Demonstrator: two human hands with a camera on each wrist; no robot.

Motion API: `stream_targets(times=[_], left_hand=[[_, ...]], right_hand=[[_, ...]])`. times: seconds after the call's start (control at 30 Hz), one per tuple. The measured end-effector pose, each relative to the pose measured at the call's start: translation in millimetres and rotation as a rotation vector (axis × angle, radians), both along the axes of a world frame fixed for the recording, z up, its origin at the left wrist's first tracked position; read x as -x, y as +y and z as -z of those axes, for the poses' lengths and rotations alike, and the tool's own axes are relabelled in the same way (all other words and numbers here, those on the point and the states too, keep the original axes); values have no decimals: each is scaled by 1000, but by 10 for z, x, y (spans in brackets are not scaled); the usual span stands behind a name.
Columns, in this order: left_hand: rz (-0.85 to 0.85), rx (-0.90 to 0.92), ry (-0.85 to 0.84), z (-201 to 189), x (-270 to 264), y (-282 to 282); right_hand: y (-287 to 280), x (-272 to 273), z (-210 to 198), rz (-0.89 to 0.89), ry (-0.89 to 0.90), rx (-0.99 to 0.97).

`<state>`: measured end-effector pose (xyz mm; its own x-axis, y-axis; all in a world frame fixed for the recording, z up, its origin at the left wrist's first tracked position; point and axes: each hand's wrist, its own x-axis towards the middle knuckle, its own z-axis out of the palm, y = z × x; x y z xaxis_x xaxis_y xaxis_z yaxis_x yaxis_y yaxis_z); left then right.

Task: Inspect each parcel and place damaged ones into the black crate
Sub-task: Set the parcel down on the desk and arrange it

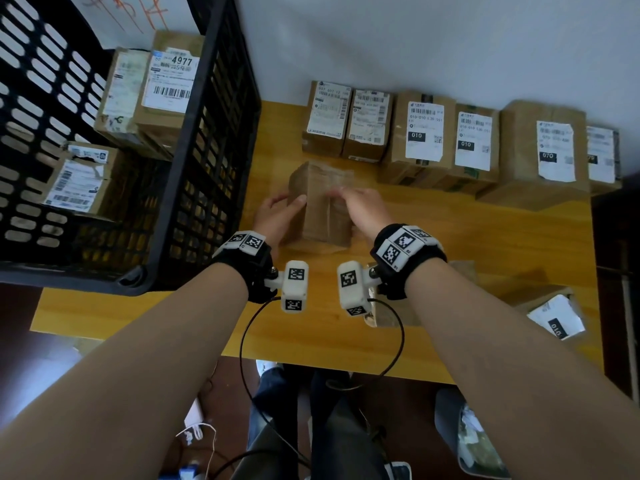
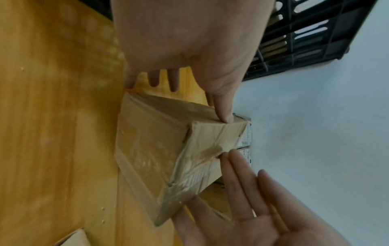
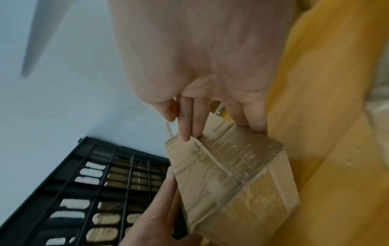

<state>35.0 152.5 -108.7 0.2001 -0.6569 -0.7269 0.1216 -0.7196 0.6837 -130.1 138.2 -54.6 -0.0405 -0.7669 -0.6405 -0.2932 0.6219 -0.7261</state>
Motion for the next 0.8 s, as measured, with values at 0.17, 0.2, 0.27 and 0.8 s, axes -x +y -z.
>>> stream_targets(times=[0.17,0.2,0.27,0.8], left_hand=[[49,-72,-19,-12,33,-32],[53,-42,-72,3,54,-36],[84,8,-196,31,76,-37],[170,-153,-38,47,-58,43]], right_hand=[[-15,64,25,74,-22,-77],[-21,95,12,67,7,-110],[-33,153,3,48,35,-194],[-118,-163,23,-518,357,-187]])
